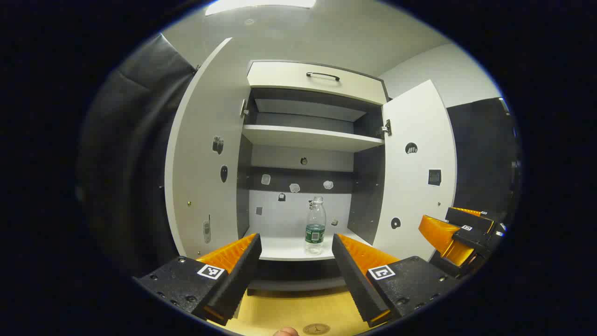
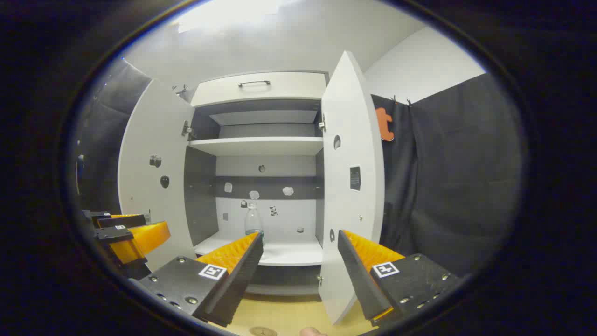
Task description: Grasp the bottle in the cabinet with the left hand and place it on the coaster, then close the right door with the right hand and the left door with the left hand.
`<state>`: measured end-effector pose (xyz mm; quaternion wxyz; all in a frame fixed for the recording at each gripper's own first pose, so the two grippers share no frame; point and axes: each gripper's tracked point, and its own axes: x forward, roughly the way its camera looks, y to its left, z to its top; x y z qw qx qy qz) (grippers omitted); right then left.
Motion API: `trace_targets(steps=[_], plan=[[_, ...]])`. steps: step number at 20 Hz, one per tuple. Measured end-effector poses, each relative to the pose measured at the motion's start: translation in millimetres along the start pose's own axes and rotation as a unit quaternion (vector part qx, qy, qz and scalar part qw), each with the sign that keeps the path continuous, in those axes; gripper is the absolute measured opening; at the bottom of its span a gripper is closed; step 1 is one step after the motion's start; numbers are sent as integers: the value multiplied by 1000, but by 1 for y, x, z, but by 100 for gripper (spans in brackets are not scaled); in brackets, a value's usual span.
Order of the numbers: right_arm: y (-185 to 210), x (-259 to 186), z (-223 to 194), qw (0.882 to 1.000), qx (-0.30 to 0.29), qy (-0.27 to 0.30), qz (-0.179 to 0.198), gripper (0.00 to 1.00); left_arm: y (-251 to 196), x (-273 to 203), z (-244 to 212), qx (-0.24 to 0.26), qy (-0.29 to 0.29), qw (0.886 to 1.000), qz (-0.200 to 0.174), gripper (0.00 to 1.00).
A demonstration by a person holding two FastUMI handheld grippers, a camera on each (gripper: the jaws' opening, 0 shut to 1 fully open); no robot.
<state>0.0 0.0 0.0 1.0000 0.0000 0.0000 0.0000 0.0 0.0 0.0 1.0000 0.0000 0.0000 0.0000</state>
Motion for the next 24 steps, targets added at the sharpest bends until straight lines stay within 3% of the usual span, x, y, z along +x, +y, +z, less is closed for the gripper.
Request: trace_targets(steps=[19,24], plan=[[-8,10,5,1000,2,-1,8,97,-26,27,0,-3,6,1000,-26,96],[-23,1,3,1000,-11,-2,-10,98,-42,70,3,-14,4,998,-67,96]])
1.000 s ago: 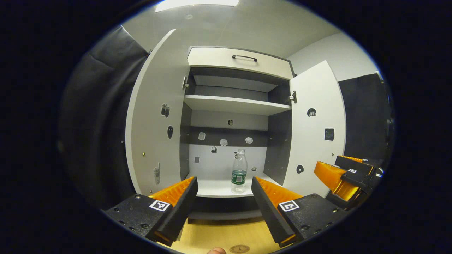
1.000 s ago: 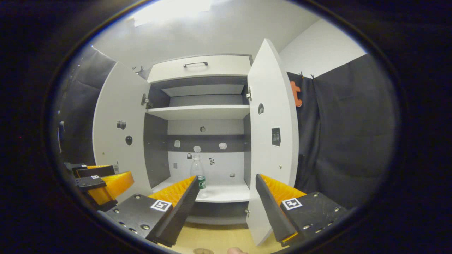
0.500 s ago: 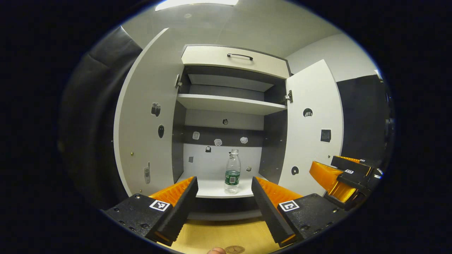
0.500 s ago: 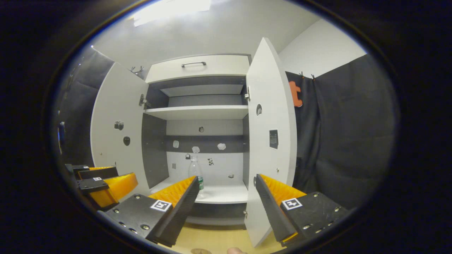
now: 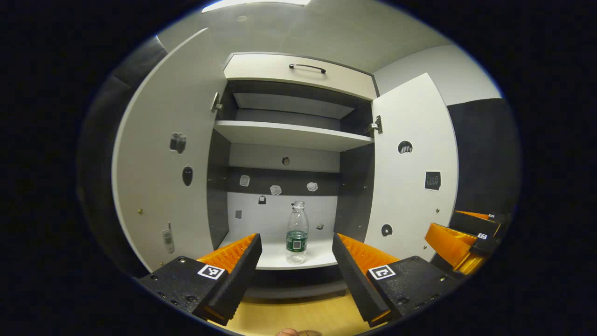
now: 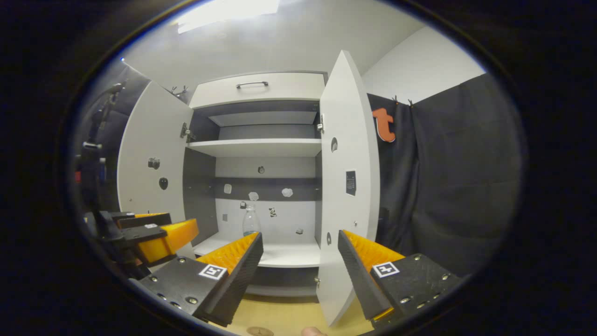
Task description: Grasp the bottle in the cabinet with the left hand and place it on the coaster, then close the right door with the right hand and the left door with the left hand.
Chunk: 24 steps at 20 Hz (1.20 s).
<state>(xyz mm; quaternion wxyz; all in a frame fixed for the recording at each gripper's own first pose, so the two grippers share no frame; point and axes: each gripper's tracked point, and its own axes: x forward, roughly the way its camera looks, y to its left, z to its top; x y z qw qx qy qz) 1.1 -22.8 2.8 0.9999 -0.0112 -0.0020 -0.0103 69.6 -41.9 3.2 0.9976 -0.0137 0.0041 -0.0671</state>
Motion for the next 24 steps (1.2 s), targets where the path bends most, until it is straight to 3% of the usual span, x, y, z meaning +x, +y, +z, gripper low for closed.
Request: trace_targets(steps=[3,5,10,14,21,23,24], plan=[[-15,-6,-3,1000,1,2,-20,98,-10,34,-10,-12,12,999,-35,93],[-27,-10,-5,999,2,4,-35,97,-11,61,-17,-17,20,999,-47,99],[-59,-19,-11,997,1,3,-72,98,10,135,-39,-11,40,999,-34,96],[-85,-22,-15,994,-8,9,-104,99,11,182,-56,-11,59,997,-48,96],[-108,-21,-26,991,-3,18,-131,98,14,237,-72,-5,80,995,-56,95],[-113,-21,-29,991,0,20,-136,98,19,244,-78,11,90,994,-57,92],[-114,-21,-30,990,3,21,-137,97,21,247,-81,14,95,994,-56,84]])
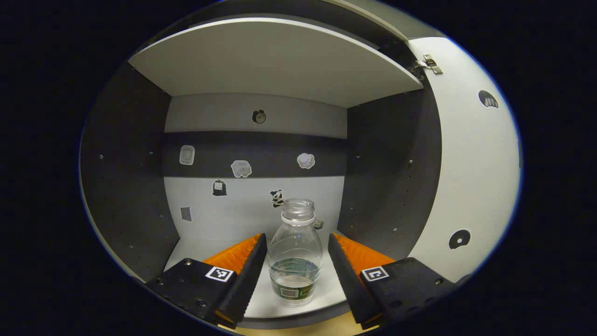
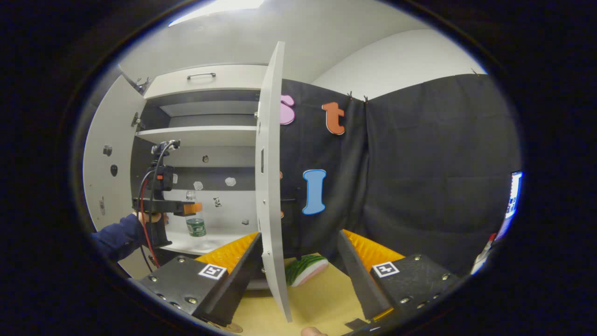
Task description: Grasp the bottle in the cabinet with the left hand and place it on the coaster, then close the right door with the right hand and the left door with the left hand.
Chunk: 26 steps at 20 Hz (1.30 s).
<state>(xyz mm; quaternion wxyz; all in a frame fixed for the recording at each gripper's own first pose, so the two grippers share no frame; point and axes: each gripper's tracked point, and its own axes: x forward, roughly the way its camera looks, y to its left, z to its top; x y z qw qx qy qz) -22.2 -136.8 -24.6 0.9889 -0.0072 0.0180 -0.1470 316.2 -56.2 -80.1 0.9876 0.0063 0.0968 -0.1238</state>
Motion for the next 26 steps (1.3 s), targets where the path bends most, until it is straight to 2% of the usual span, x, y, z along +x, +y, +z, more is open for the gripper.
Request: trace_targets(steps=[2,7,12,16,19,22,26], plan=[[-2,4,-2,1000,4,3,-1,97,2,3,3,-2,-8,1000,-1,77],[-3,4,-1,1000,11,6,2,98,1,-12,4,-4,-6,1000,-14,75],[-3,2,3,1000,11,2,13,98,-22,-56,11,-14,-17,998,-54,75],[-7,-1,8,1000,14,-3,18,98,-45,-95,0,-21,-20,995,-96,75],[-12,-2,9,1000,16,-5,16,98,-61,-118,-23,-10,-22,991,-131,75],[-17,-3,11,1000,14,-6,13,98,-78,-137,-55,-27,-13,986,-166,75],[-20,-4,14,1000,7,-10,9,98,-84,-157,-113,-48,16,981,-189,75]])
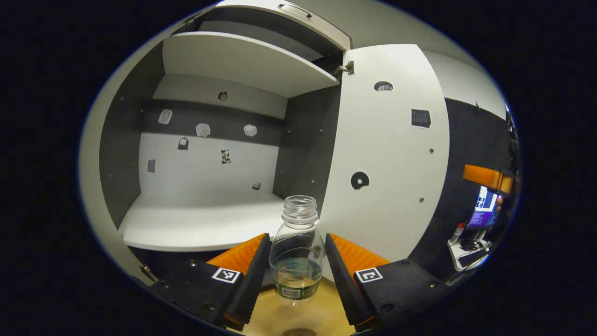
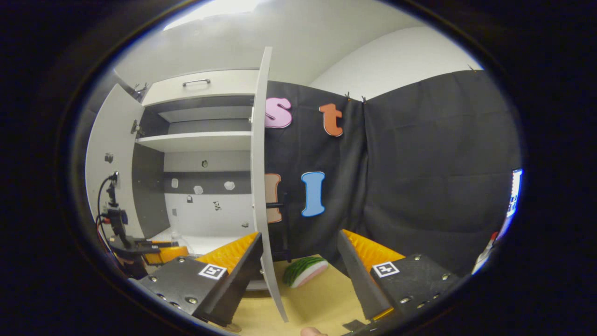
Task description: Grasp the bottle in the cabinet with the left hand and place it on the coaster, then close the right door with the right hand and the left door with the left hand.
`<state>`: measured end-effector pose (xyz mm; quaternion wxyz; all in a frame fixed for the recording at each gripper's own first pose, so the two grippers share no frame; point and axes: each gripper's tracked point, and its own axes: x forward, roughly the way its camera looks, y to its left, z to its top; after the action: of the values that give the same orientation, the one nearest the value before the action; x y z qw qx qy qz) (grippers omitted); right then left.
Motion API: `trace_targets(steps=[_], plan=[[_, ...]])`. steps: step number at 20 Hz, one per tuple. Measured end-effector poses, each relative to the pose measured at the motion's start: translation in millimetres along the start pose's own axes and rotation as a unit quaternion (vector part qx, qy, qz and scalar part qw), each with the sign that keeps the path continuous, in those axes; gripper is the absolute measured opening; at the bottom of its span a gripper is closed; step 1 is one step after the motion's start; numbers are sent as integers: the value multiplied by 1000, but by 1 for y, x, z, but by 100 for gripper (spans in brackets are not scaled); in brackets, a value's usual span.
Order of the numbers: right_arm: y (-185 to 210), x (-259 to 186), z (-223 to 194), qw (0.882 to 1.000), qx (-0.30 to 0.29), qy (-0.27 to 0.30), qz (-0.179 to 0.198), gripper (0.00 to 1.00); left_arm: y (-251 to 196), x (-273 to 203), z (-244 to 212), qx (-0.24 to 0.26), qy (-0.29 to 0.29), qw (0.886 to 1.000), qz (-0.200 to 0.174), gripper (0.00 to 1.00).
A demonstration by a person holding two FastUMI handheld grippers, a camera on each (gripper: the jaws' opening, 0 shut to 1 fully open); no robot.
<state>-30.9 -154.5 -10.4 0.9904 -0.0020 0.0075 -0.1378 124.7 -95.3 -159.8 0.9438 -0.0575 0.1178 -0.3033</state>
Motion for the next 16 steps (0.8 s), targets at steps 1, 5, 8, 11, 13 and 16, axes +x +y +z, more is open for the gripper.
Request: trace_targets(steps=[1,5,8,11,13,16], plan=[[0,-1,2,1000,0,-2,-1,98,-4,-3,-18,-7,11,1000,-11,75],[-2,-4,-1,1000,-5,1,-6,98,-3,-18,-77,-27,47,998,-23,75],[-5,-3,-2,1000,-11,4,-11,98,0,-25,-113,-39,72,997,-16,75],[-6,-2,-4,1000,-16,6,-14,98,4,-28,-151,-37,105,994,-3,75],[-7,-2,-2,1000,-17,4,-15,98,3,-28,-171,-38,120,992,0,75],[-10,-2,-5,1000,-19,5,-20,97,3,-27,-197,-33,144,989,8,77]])
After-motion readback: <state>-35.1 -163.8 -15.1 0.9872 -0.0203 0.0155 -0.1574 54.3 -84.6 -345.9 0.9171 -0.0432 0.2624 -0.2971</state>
